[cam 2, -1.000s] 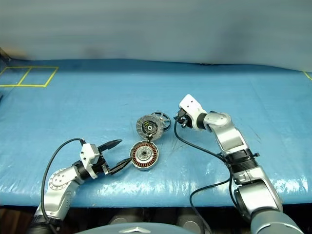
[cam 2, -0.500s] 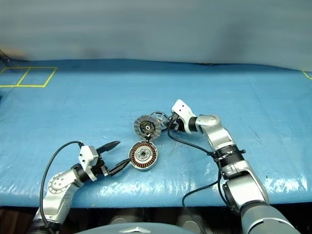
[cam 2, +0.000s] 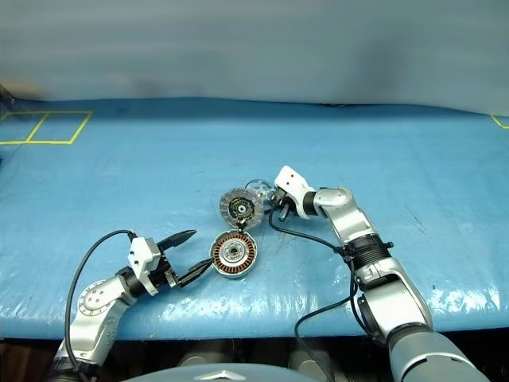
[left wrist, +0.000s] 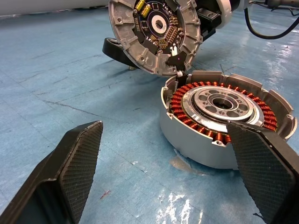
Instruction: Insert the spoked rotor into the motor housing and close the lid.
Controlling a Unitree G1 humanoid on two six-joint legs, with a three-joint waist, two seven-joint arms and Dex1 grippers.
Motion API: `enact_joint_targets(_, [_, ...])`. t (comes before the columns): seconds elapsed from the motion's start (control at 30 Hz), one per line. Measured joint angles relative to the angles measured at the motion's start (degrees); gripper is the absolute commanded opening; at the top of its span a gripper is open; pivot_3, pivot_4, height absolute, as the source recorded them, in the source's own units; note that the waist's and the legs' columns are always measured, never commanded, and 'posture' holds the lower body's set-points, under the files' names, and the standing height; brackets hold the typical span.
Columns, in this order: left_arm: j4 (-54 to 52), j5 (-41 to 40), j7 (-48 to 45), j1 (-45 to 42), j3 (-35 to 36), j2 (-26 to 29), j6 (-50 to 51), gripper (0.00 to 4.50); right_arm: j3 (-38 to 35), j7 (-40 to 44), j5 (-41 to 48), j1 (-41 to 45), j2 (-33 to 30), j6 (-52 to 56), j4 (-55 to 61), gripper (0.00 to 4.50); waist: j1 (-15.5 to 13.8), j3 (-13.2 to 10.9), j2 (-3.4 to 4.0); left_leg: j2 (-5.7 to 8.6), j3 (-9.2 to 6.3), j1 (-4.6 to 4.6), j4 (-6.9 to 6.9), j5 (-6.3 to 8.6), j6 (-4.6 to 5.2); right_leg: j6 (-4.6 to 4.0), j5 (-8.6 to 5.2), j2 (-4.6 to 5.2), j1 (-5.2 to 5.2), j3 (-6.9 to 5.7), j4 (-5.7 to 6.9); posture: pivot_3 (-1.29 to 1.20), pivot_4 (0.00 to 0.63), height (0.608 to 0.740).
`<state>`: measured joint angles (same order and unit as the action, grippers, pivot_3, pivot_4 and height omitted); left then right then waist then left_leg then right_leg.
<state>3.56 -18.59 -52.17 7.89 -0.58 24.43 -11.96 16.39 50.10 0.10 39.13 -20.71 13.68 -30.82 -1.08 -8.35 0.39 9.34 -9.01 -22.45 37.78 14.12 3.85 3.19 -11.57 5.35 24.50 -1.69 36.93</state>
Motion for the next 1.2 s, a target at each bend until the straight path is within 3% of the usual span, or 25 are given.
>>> enact_joint_targets(0.4, [0.47, -0.09, -0.49, -0.49, -0.12, -0.10, -0.06, 4.50, -3.23, -4.13, 0.05, -6.23, -3.65, 3.43, 9.24, 0.02, -0.28, 0.02, 0.04, 0.01, 0.00, -0.04, 0.00, 0.01, 0.01, 0.01, 0.00, 0.02, 0.03, 0.00, 0.00, 0.00, 0.150, 0.740])
enact_joint_targets(0.73, [0.64, -0.62, -1.14, -0.30, 0.08, -0.20, -0.12, 4.50, -11.28, -8.00, 3.53, -22.37, -9.84, 15.34, 33.22, 0.02, -0.60, 0.01, 0.08, -0.01, 0.01, -0.10, -0.10, 0.02, 0.03, 0.01, -0.01, 0.04, 0.09, 0.01, -0.03, 0.00, 0.150, 0.740])
enact_joint_targets(1.0, [0.71, -1.61, -2.96, 0.28, 0.08, -0.01, -0.13, 4.50, -18.72, -3.26, 18.92, -36.32, -10.03, 24.38, 47.83, 0.02, -0.84, 0.00, 0.07, -0.02, 0.00, -0.11, -0.06, 0.15, 0.26, 0.03, -0.01, 0.04, 0.05, 0.00, -0.08, 0.00, 0.150, 0.740])
enact_joint_targets(1.2, [0.72, -1.73, -4.06, 0.23, 0.06, 0.40, -0.14, 4.50, -18.96, -1.01, 26.57, -39.89, -9.81, 26.66, 52.75, 0.02, -0.68, -0.02, 0.10, -0.08, 0.01, -0.10, -0.03, 0.17, 0.28, 0.01, -0.03, -0.01, 0.06, 0.00, -0.04, 0.00, 0.150, 0.740])
